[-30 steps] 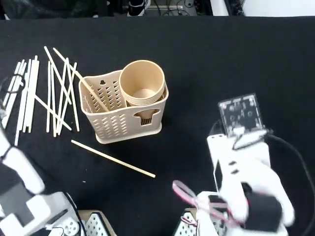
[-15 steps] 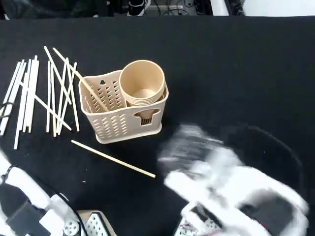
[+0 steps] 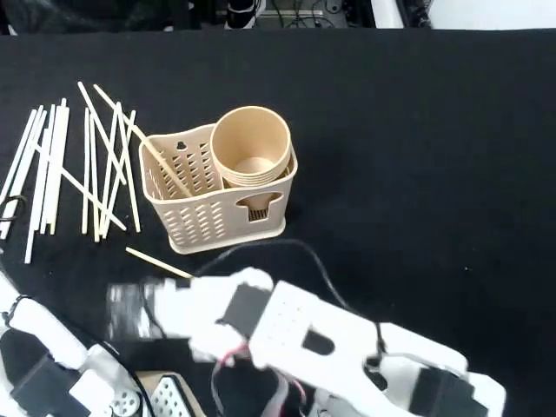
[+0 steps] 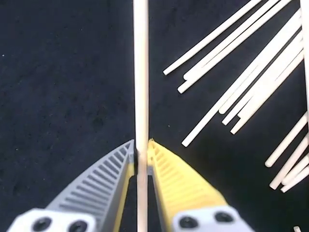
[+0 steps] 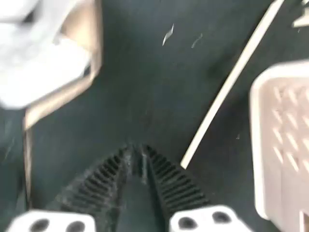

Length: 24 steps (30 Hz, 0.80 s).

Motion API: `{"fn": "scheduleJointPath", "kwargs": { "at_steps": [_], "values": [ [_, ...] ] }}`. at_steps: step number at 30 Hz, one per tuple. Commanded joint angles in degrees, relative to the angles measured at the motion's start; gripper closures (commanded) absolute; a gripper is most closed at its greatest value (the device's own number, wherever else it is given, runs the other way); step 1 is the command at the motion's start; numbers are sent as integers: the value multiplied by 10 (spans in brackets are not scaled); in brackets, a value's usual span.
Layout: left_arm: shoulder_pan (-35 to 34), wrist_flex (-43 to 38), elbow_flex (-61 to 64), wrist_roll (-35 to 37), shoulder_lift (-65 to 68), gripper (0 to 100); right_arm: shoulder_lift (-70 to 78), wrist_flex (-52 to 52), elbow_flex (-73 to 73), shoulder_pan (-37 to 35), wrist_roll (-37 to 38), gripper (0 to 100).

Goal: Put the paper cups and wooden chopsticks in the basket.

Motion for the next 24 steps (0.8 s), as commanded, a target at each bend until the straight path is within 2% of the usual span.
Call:
{"fn": "scheduleJointPath", "kwargs": {
  "at_steps": [1,6,9,14,22,24],
  "values": [
    [0,5,1,30,-19,972,79,-74,2,35,14,898],
    [-2,8,2,29,-19,972,176,-151,-5,39,18,881],
    [-5,4,15,28,-20,972,217,-177,-29,64,18,881],
    [-5,-4,22,27,-19,972,272,-175,-79,127,18,881],
    [0,-4,26,29,-25,972,328,-161,-114,131,28,883],
    [0,-4,25,29,-25,972,339,-144,-129,131,28,926]
  ]
}}
